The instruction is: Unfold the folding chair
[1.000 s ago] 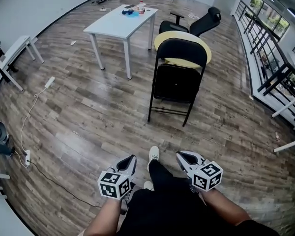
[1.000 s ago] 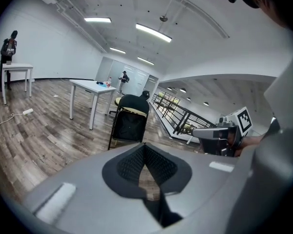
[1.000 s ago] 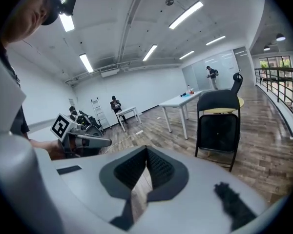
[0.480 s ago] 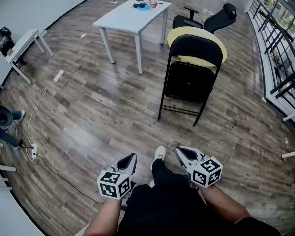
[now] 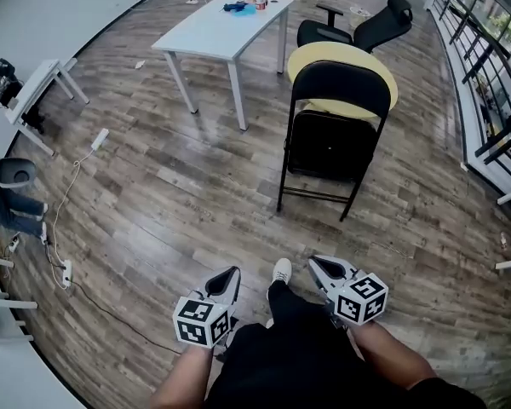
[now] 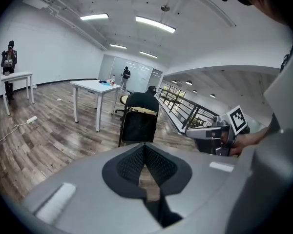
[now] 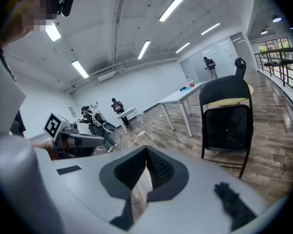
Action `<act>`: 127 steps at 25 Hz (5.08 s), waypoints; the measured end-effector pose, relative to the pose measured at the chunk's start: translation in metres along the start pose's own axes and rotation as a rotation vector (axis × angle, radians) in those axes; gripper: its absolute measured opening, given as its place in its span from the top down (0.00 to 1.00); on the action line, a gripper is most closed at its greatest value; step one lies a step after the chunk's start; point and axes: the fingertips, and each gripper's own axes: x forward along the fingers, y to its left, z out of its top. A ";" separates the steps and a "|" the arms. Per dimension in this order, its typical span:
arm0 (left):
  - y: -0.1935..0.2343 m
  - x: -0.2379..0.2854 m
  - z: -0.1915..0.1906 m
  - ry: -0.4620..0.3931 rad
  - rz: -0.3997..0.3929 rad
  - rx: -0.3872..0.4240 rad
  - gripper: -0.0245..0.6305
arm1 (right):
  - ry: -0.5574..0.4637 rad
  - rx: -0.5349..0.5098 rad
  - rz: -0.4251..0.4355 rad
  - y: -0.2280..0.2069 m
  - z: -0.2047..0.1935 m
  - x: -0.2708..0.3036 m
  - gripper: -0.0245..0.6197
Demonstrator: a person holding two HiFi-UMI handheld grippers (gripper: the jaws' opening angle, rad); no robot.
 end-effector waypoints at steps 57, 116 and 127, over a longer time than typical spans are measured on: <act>0.049 0.321 0.265 0.060 -0.206 0.476 0.95 | -0.234 0.311 -0.457 -0.276 0.090 0.039 0.95; 0.013 0.714 0.396 0.490 -0.625 0.967 0.66 | -0.435 0.651 -1.149 -0.265 0.134 0.086 0.95; 0.031 0.656 0.372 0.526 -0.583 0.912 0.69 | -0.432 0.622 -1.085 -0.256 0.123 0.071 0.95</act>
